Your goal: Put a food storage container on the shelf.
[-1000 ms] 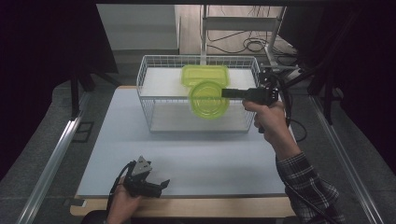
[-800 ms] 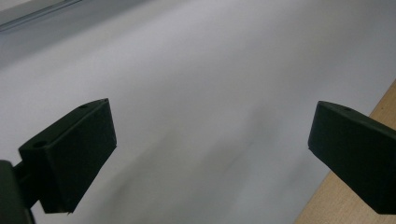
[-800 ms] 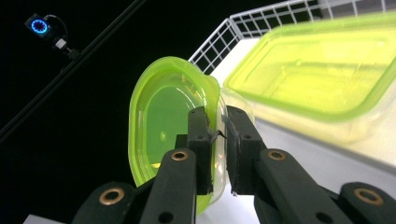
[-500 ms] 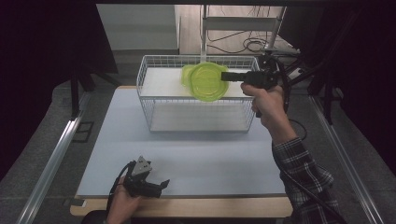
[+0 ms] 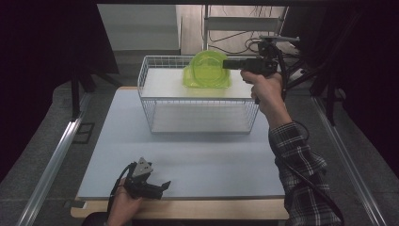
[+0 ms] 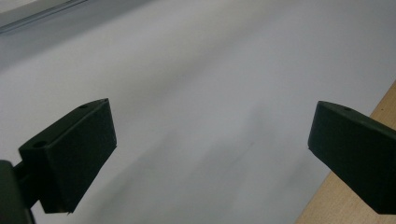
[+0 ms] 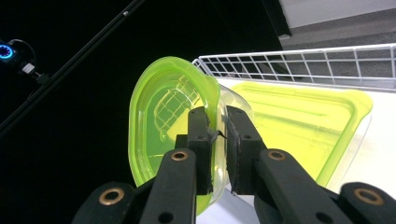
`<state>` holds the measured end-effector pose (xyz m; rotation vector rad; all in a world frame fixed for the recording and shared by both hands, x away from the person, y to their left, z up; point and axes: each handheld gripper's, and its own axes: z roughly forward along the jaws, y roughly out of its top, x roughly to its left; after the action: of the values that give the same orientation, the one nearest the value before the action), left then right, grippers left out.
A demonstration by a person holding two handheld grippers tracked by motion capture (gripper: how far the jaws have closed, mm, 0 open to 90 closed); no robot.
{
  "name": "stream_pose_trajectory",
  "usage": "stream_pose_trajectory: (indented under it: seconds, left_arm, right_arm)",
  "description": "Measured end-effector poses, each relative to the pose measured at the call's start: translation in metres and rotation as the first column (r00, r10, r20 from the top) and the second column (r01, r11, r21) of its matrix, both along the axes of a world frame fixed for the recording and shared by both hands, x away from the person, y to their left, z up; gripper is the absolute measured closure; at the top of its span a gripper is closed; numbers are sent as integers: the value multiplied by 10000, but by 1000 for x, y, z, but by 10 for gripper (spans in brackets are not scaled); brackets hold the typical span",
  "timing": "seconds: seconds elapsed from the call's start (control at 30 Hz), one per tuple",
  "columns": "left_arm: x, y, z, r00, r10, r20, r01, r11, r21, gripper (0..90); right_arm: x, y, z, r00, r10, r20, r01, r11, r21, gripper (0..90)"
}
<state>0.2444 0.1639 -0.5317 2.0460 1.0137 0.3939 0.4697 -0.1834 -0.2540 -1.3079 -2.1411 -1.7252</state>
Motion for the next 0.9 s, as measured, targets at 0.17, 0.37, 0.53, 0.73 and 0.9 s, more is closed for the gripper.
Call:
stream_pose_trajectory:
  seconds: [0.17,0.37,0.53,0.73,0.9]
  left_arm:
    - [0,0,0,10000,1,10,-1,10000,-1,9]
    - [0,1,0,10000,11,1,-11,10000,-7,10]
    - [0,1,0,10000,10,6,-10,10000,-5,10]
    - [0,1,0,10000,21,-12,-21,10000,-4,10]
    - [0,1,0,10000,-7,-22,7,10000,26,10]
  right_arm:
    - [8,3,0,9999,-122,-76,121,9999,-109,810]
    - [15,5,-3,9997,-142,-211,138,9997,-185,809]
    - [23,9,-5,9983,-418,-408,398,9980,-485,808]
    - [29,12,-5,9956,-807,-477,778,9951,-608,794]
    - [30,17,-3,9909,-1308,-307,1271,9866,-1025,773]
